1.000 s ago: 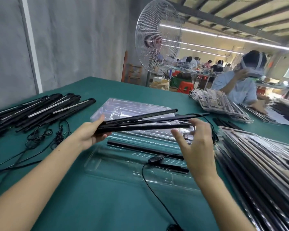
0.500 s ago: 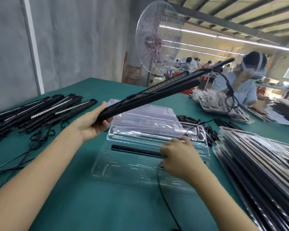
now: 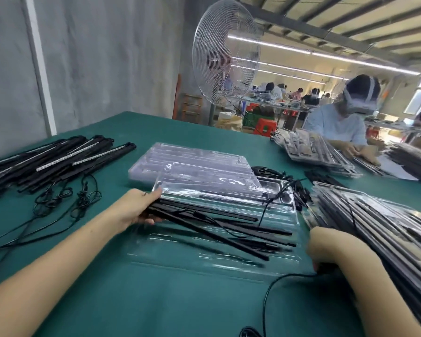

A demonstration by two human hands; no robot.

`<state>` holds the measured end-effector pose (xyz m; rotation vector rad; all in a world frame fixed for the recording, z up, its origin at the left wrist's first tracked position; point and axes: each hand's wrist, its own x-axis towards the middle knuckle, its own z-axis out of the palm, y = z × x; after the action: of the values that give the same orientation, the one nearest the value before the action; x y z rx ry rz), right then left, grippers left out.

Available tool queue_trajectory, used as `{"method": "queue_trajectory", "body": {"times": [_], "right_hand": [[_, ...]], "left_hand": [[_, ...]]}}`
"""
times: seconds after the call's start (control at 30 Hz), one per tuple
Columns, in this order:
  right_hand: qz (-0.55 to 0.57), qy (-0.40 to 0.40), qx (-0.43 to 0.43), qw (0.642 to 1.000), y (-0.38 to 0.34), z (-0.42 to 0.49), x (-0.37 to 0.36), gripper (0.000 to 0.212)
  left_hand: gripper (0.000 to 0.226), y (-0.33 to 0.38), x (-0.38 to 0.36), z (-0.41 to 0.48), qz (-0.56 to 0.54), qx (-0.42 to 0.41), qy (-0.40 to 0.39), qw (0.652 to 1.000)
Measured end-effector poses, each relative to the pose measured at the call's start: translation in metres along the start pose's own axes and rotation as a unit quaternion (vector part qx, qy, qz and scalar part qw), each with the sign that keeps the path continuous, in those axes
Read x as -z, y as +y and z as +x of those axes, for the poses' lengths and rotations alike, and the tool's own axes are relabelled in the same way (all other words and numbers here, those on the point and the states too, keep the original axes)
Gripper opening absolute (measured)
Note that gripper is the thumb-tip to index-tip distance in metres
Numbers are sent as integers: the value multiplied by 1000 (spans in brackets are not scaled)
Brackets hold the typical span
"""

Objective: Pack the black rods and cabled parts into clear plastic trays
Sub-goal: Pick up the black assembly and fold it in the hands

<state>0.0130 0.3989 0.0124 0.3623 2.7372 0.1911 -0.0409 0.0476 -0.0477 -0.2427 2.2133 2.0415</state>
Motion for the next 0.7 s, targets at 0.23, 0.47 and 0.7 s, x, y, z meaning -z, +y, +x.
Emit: {"method": "queue_trajectory", "body": {"times": [0.23,0.47,0.7], "right_hand": [[68,104,50,991,6,-10,0,18],[166,139,248,944,-22,-4,-14,42],[156,148,279,936,-34,10,-28,15]], "left_hand": [[46,2,-9,-5,242,-58,61,967],[44,5,-23,-15,547,-203,133,801],[23,-12,-3,-4,550,-259,45,793]]}}
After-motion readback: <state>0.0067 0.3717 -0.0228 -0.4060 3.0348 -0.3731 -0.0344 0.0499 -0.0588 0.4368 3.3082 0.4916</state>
